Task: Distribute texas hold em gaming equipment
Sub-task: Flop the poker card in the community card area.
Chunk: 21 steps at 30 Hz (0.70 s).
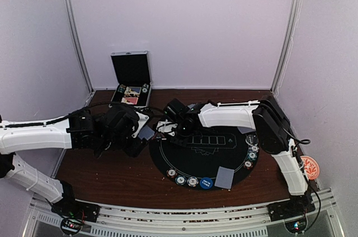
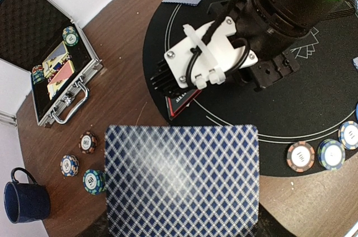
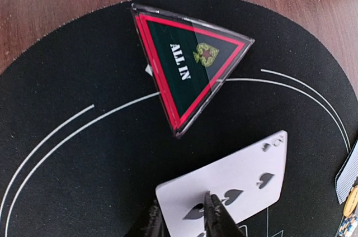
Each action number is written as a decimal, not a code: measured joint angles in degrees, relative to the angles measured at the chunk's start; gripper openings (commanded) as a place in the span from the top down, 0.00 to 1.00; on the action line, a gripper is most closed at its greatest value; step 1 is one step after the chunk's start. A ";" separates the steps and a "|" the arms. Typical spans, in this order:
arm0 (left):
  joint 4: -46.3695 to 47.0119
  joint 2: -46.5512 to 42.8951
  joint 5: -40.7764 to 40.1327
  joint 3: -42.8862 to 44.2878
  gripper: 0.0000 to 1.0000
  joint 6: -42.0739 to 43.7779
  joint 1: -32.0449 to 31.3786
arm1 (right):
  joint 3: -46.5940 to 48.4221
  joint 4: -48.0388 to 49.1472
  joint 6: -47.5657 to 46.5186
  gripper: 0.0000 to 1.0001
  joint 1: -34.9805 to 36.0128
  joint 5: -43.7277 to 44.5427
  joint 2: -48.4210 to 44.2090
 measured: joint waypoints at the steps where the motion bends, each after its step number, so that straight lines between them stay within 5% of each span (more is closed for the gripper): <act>1: 0.00 0.00 0.00 0.00 0.35 0.00 0.00 | 0.15 -0.07 0.07 0.68 0.02 -0.22 -0.02; 15: 0.39 -0.04 0.24 -0.22 0.36 0.02 0.11 | 1.05 -2.99 1.64 0.37 0.07 -1.73 -1.29; 19: 0.48 -0.04 0.70 -0.22 0.36 0.22 0.11 | 0.22 -3.69 2.36 0.19 -0.04 -1.44 -6.19; 21: 0.59 -0.04 0.96 -0.20 0.36 0.42 0.11 | -0.59 -3.82 3.41 0.01 -0.42 -1.46 -9.79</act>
